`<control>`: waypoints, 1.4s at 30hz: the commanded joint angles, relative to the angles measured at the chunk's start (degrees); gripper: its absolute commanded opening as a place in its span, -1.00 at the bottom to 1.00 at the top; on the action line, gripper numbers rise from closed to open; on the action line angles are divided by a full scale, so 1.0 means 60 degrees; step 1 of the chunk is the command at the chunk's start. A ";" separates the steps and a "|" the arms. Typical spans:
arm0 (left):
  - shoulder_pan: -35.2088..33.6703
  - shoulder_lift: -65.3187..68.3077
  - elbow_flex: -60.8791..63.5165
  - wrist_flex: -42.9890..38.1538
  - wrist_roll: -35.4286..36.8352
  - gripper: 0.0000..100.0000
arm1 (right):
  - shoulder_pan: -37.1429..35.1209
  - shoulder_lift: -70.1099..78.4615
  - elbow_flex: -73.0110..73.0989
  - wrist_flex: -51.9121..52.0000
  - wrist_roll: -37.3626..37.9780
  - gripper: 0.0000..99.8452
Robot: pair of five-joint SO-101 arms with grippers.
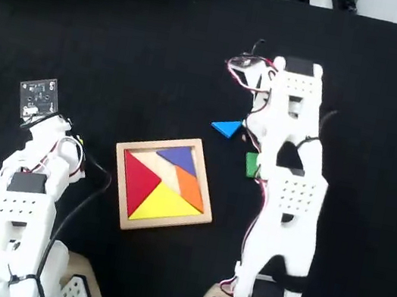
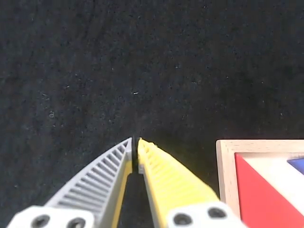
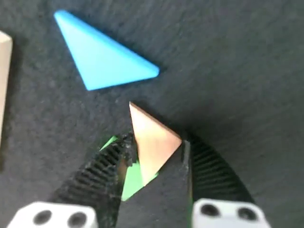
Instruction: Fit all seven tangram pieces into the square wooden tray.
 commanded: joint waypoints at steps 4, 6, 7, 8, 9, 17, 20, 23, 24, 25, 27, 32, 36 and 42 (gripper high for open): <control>-0.0066 0.0015 -0.0095 -0.0176 0.0044 -0.94 | -0.0337 0.0857 -0.2425 0.0557 0.0088 -0.68; -0.0066 0.0015 -0.0095 -0.0176 0.0044 -0.94 | -0.0366 0.1165 -0.2601 0.0571 0.0088 -0.68; -0.0066 0.0015 -0.0095 -0.0176 0.0044 -0.94 | -0.0366 0.1267 -0.2615 0.0571 0.0073 -0.68; -0.0066 0.0015 -0.0095 -0.0176 0.0044 -0.94 | -0.0337 0.1341 -0.2645 0.0571 0.0073 -0.68; -0.0066 0.0015 -0.0095 -0.0176 0.0044 -0.94 | -0.0308 0.1399 -0.2674 0.0571 0.0073 -0.68; -0.0066 0.0015 -0.0095 -0.0176 0.0044 -0.94 | -0.0337 0.0681 -0.2601 0.0689 0.0073 -0.84; -0.0066 0.0015 -0.0095 -0.0176 0.0044 -0.94 | -0.0322 0.0007 -0.2571 0.0703 -0.0278 -0.86; -0.0066 0.0015 -0.0095 -0.0176 0.0044 -0.94 | -0.0308 -0.0960 -0.2088 0.0703 -0.0718 -0.86; -0.0066 0.0015 -0.0095 -0.0176 0.0044 -0.94 | -0.0366 -0.1385 -0.1692 0.0703 -0.0791 -0.86; -0.0066 0.0015 -0.0095 -0.0176 0.0044 -0.94 | -0.0410 -0.1868 -0.1165 0.0703 -0.0791 -0.86; -0.0066 0.0015 -0.0095 -0.0176 0.0044 -0.94 | -0.0645 -0.2996 -0.0022 0.0703 -0.0996 -0.86; -0.0066 0.0015 -0.0095 -0.0176 0.0044 -0.94 | -0.1436 -0.6264 0.2967 0.0645 -0.2286 -0.86; -0.0066 -0.0015 -0.0081 -0.0176 0.0044 -0.94 | -0.2081 -0.8476 0.5150 0.0278 -0.3736 -0.86; -0.0066 -0.0015 -0.0081 -0.0176 0.0044 -0.94 | -0.3487 -0.9531 0.9150 -0.2066 -0.5773 -0.86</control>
